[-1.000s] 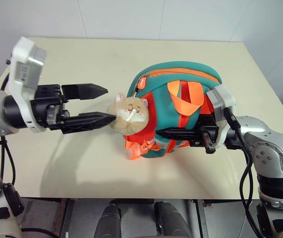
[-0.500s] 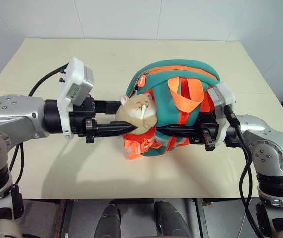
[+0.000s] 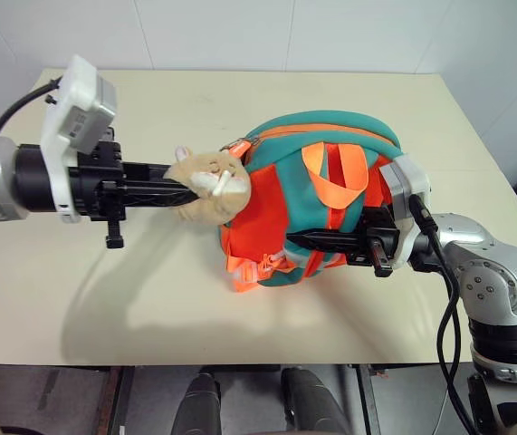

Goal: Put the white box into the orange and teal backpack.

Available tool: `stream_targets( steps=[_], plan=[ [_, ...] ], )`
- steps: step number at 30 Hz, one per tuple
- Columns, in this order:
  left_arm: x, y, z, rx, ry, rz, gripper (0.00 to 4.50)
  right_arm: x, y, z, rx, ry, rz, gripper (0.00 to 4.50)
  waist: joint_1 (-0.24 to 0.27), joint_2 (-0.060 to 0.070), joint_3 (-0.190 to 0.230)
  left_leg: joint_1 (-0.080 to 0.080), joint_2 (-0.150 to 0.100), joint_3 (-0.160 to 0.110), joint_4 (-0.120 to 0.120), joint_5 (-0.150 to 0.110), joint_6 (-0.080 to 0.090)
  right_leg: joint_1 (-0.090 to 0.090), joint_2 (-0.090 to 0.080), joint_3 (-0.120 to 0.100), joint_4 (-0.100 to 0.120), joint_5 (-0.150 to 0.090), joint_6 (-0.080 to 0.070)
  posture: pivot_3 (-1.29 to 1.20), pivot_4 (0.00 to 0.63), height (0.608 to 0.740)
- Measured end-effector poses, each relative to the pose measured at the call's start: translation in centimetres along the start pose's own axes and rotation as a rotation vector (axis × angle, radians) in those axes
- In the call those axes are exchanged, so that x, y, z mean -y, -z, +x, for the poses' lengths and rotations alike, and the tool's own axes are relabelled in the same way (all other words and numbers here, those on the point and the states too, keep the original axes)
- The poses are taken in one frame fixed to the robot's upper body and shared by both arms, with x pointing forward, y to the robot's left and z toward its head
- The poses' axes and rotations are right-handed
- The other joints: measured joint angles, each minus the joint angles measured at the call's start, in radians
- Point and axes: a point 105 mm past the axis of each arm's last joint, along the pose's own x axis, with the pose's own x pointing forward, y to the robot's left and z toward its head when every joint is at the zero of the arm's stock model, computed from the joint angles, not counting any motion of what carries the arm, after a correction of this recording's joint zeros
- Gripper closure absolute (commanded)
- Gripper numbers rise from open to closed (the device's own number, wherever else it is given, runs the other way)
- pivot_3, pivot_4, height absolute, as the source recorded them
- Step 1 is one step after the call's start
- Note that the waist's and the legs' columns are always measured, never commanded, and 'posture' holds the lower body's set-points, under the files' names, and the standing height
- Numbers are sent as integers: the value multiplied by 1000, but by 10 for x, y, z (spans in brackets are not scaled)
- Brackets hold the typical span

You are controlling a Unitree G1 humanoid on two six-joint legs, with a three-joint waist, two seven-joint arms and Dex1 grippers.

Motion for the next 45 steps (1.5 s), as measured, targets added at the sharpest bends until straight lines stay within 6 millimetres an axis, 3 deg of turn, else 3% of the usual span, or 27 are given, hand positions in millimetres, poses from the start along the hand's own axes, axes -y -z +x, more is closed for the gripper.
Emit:
stream_targets(
  steps=[6,13,29,37,41,45],
  plan=[
    [-19,18,-15,-80,-9,-23,4221,-1,2,-1,5,5,12,4478,0,0,0,0,0,1,-1,0,0,0,0,0,-1,0,-1,0,150,740],
    [-42,52,-19,-189,58,-60,4222,-3,3,-1,13,14,15,4478,0,0,0,0,0,1,-2,0,0,-1,0,0,-1,-1,-1,0,150,740],
    [-53,123,21,-449,253,-39,4224,-2,4,-1,51,47,22,4478,-1,0,0,0,1,1,-1,0,0,-1,1,0,4,-1,-1,0,150,740],
    [-62,125,27,-431,211,3,4225,-4,6,-5,16,60,3,4478,1,0,0,0,1,0,2,0,1,-1,1,0,6,-1,-1,0,150,740],
    [-64,97,27,-215,187,42,2891,1,15,-17,-144,118,-57,3168,4,0,0,0,1,0,2,0,1,-1,0,-1,6,-1,-1,0,150,740],
    [-67,98,11,-203,108,45,1467,-2,19,-24,-192,99,-74,1714,-1,0,0,0,1,0,1,0,1,-1,1,0,6,-1,-1,0,150,740]
  ],
)
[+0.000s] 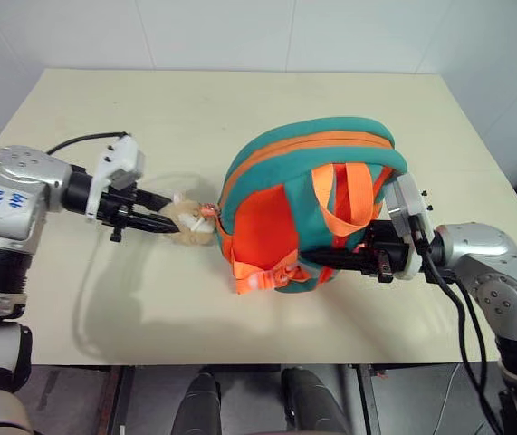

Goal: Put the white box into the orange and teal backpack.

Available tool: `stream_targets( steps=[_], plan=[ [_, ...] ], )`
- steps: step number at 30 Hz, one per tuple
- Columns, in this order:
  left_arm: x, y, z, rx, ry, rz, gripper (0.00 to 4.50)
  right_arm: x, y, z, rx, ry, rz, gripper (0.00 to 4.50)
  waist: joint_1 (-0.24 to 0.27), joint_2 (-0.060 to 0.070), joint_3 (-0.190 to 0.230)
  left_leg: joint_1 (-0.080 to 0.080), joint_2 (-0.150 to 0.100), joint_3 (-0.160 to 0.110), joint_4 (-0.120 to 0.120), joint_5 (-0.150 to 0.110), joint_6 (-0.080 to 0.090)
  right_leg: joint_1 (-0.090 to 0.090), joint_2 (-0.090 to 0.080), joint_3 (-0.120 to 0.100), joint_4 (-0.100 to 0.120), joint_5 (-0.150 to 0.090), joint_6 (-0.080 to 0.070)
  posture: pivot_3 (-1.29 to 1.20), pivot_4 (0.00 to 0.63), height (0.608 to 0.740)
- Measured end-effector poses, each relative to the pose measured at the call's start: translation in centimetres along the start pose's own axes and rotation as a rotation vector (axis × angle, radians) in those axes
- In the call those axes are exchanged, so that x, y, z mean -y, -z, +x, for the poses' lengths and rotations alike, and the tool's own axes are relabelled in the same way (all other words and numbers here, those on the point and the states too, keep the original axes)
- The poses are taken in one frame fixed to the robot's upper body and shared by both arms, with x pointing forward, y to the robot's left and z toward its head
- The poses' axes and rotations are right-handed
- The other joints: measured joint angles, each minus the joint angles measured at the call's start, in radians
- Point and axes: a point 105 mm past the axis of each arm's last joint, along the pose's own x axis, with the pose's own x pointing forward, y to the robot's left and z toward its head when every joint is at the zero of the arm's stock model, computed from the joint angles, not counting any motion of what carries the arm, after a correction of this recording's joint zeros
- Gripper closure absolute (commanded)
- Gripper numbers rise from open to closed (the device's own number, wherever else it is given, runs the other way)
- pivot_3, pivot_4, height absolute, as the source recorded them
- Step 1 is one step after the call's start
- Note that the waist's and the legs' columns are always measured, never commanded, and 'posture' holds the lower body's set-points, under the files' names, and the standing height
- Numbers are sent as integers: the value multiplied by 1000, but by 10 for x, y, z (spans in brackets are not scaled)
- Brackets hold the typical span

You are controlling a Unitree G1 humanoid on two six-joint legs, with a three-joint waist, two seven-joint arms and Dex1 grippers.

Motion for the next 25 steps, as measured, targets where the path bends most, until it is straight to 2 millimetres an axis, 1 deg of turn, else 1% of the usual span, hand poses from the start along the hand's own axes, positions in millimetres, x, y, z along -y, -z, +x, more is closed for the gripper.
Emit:
stream_targets(
  steps=[3,4,5,8,11,13,17,18,21,25],
  plan=[
    [0,11,-8,15,-57,-6,532,-2,-1,-4,-9,-19,-21,709,2,0,0,0,0,0,1,0,0,0,0,0,0,0,0,0,150,740],
    [0,13,-12,18,-75,-3,158,-3,-2,-6,-14,-21,-29,298,3,0,0,0,0,0,1,0,0,0,0,0,0,0,0,0,150,740],
    [0,15,-16,18,-92,0,3,-3,-3,-8,-19,-22,-35,38,4,0,0,0,0,0,1,0,0,0,0,0,0,0,0,0,150,740],
    [-1,18,-27,35,-132,19,3,-1,-5,-18,-52,-7,-64,38,6,0,0,0,0,0,1,0,0,1,0,0,0,0,0,0,150,740],
    [-1,23,-38,80,-166,20,3,9,-4,-37,-111,46,-103,38,8,0,0,0,0,0,1,0,0,1,0,0,0,0,0,0,150,740],
    [0,24,-44,111,-177,26,3,16,1,-48,-155,89,-107,38,8,0,0,0,0,0,1,0,0,1,0,0,-1,0,0,0,150,740],
    [3,17,-65,325,-187,47,3,40,8,-86,-221,262,-122,38,7,0,0,0,0,1,1,0,0,1,-1,0,0,0,0,0,150,740],
    [6,15,-71,382,-175,59,3,46,8,-100,-233,314,-127,38,7,0,0,0,0,1,1,0,0,1,-1,0,0,0,0,0,150,740],
    [2,21,-81,419,-229,69,3,54,3,-126,-238,404,-146,38,5,0,0,1,0,1,1,0,0,1,-1,0,0,0,0,0,150,740],
    [0,33,-89,400,-276,59,3,61,0,-154,-235,500,-164,38,2,0,0,1,0,1,1,0,0,1,-1,0,0,0,0,0,150,740]
  ],
)
